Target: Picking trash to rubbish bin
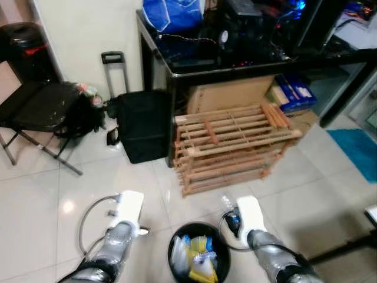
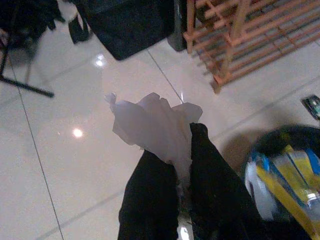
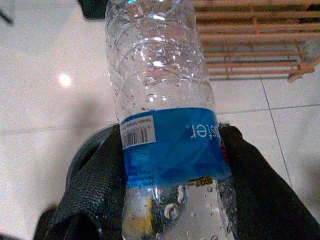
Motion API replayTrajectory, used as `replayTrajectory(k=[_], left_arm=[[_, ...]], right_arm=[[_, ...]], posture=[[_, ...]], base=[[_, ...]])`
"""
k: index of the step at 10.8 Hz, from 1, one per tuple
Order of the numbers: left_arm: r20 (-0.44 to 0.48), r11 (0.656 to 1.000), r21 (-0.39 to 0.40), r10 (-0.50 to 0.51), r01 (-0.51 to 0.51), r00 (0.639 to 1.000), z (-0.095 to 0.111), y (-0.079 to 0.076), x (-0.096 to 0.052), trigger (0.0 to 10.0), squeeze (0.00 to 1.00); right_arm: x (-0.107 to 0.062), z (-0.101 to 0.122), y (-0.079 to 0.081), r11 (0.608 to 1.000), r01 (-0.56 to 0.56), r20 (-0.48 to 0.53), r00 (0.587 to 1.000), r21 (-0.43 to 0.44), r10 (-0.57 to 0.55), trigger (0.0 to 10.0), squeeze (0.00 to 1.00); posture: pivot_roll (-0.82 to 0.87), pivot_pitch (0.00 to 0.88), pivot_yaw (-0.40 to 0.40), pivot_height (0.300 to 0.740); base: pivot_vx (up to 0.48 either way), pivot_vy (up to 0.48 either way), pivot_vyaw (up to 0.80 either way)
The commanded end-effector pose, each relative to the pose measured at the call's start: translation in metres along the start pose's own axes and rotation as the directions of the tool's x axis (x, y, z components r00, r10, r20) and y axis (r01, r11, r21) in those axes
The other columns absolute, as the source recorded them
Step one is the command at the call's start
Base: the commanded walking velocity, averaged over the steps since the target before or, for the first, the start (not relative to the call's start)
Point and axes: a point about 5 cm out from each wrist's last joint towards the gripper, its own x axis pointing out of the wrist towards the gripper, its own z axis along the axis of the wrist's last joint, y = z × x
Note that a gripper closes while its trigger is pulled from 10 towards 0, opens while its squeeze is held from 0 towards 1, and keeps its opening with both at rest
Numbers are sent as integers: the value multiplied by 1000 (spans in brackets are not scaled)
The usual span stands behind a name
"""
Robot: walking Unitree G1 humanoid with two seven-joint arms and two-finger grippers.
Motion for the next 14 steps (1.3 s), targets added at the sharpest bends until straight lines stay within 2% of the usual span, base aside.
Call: replayTrajectory(k=[1, 6, 12, 13, 14], left_arm=[[17, 1000, 2, -23, 23, 1000, 7, -11, 2, 10000, 0], [1, 999, 24, -45, 45, 999, 1, -16, 0, 10000, 0], [-15, 999, 23, -47, 47, 999, -6, -17, -2, 10000, 0], [-15, 999, 23, -47, 47, 999, -6, -17, -2, 10000, 0], [-13, 999, 23, -46, 47, 999, -5, -16, -2, 10000, 0]], right_arm=[[-4, -8, -12, 999, 37, -25, 999, 7, -37, 10000, 0], [-6, -13, -9, 1000, 21, -45, 999, -6, -22, 10000, 0], [-9, -29, -7, 1000, 24, -117, 993, 4, -23, 10000, 0], [-9, -29, -7, 1000, 22, -117, 993, 6, -21, 10000, 851], [-9, -28, -7, 1000, 21, -113, 993, 17, -19, 10000, 1000]], posture=[[13, 46, -74, 740], [24, 0, -69, 740], [36, 23, -77, 740], [35, 28, -77, 740], [32, 28, -77, 740]], base=[[0, 0, 0], [0, 0, 0], [0, 0, 0], [0, 0, 0], [0, 0, 0]])
